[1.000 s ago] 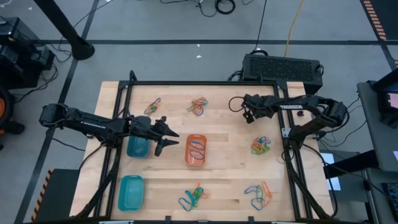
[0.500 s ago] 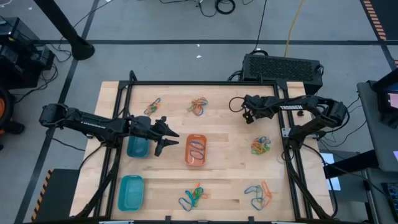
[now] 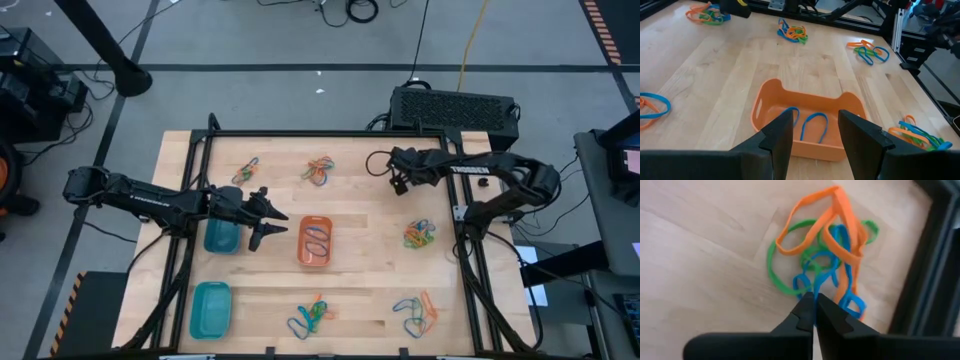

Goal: Sort rubber bands into baskets
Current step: Put the blue rubber band into the orange bin

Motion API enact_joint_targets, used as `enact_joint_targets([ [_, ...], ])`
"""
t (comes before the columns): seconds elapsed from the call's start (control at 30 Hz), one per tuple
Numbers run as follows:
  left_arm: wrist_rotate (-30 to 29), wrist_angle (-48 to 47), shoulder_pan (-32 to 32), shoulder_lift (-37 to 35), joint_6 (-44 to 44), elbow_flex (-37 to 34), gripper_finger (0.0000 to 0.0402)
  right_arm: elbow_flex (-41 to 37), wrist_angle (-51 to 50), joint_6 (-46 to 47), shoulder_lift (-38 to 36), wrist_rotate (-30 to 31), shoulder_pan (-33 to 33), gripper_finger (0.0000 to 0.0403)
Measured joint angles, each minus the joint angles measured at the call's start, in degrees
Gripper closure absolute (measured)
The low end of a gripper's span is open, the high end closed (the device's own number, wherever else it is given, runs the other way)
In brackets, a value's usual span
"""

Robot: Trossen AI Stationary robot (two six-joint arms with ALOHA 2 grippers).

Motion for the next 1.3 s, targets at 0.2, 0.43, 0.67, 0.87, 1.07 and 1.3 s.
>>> enact_joint_targets([
  [0.2, 0.0, 0.0, 0.0, 0.0, 0.0, 0.0, 0.0237, 5.9, -7.7, -0.3, -1.9, -2.5, 0.1, 0.0401],
  [0.43, 0.0, -0.2, 0.0, 0.0, 0.0, 0.0, 0.0237, 8.0, -2.0, -2.6, -5.5, -15.2, 3.9, 0.0402],
  [0.67, 0.0, -0.2, 0.0, 0.0, 0.0, 0.0, 0.0237, 8.0, 12.1, -2.7, -6.4, -22.8, 12.0, 0.0402],
  [0.87, 0.0, -0.2, 0.0, 0.0, 1.2, 0.0, 0.0237, 8.0, 24.7, -2.7, -4.8, -24.5, 20.6, 0.0403],
  [1.07, -0.8, 0.0, 0.0, 0.0, 1.7, 0.0, 0.0237, 8.0, 37.5, -4.9, -0.8, -24.1, 28.5, 0.0403],
  [1.3, -5.3, 0.0, 0.0, 0.0, 7.3, 0.0, 0.0237, 8.0, 52.9, -8.1, 6.3, -24.2, 34.5, 0.0403],
])
